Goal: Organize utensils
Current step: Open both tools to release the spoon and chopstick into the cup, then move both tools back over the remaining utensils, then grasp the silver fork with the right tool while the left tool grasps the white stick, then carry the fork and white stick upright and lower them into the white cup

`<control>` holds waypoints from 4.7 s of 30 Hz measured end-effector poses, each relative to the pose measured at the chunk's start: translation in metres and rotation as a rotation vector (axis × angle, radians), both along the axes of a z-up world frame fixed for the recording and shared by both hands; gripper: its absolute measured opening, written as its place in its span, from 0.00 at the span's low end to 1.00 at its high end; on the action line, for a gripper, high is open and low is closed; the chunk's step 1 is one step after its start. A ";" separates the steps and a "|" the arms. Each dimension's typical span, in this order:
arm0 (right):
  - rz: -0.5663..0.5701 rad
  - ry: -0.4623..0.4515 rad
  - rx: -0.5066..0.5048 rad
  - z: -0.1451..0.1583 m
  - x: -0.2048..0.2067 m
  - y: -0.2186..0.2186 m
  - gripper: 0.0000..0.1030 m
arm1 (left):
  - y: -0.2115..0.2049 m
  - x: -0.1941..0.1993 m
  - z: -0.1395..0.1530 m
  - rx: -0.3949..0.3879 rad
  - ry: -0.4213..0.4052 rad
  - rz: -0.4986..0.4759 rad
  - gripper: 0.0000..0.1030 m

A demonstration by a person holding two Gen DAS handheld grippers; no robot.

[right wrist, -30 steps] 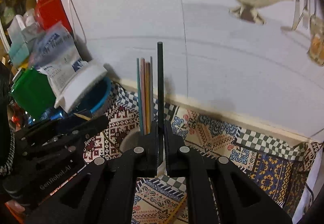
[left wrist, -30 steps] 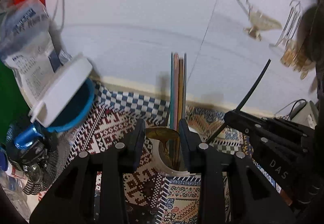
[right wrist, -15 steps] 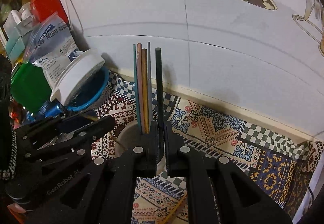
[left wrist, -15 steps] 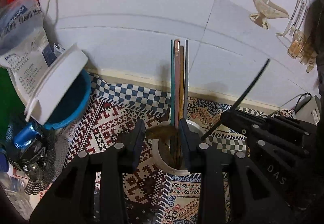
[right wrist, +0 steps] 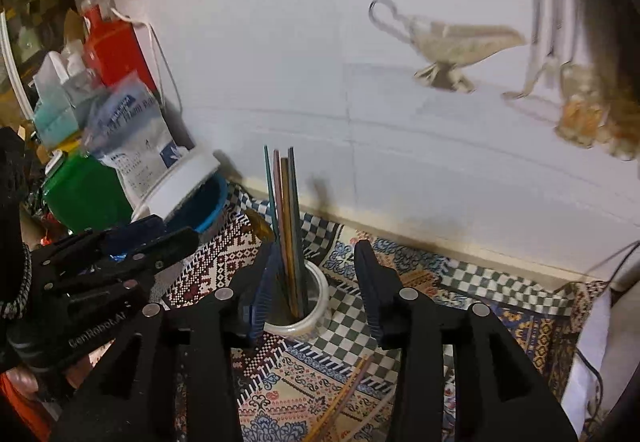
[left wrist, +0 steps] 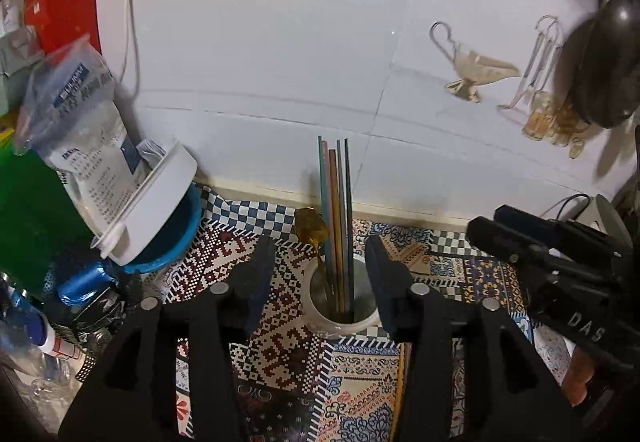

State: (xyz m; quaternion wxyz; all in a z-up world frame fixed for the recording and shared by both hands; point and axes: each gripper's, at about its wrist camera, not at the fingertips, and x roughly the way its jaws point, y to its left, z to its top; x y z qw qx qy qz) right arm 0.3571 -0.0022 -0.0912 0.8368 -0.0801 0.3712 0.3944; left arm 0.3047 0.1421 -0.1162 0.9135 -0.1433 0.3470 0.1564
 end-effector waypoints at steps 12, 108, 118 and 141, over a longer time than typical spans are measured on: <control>-0.097 0.057 -0.079 -0.034 -0.018 -0.049 0.42 | -0.026 -0.028 -0.015 0.029 0.045 -0.070 0.59; -0.438 0.273 -0.081 -0.131 -0.006 -0.192 0.21 | -0.187 0.104 -0.205 0.038 0.453 -0.448 0.31; -0.460 0.259 -0.055 -0.118 -0.017 -0.198 0.21 | -0.204 0.115 -0.207 0.054 0.449 -0.522 0.05; -0.408 0.171 -0.050 -0.082 -0.068 -0.168 0.20 | -0.163 -0.008 -0.100 -0.063 0.181 -0.507 0.05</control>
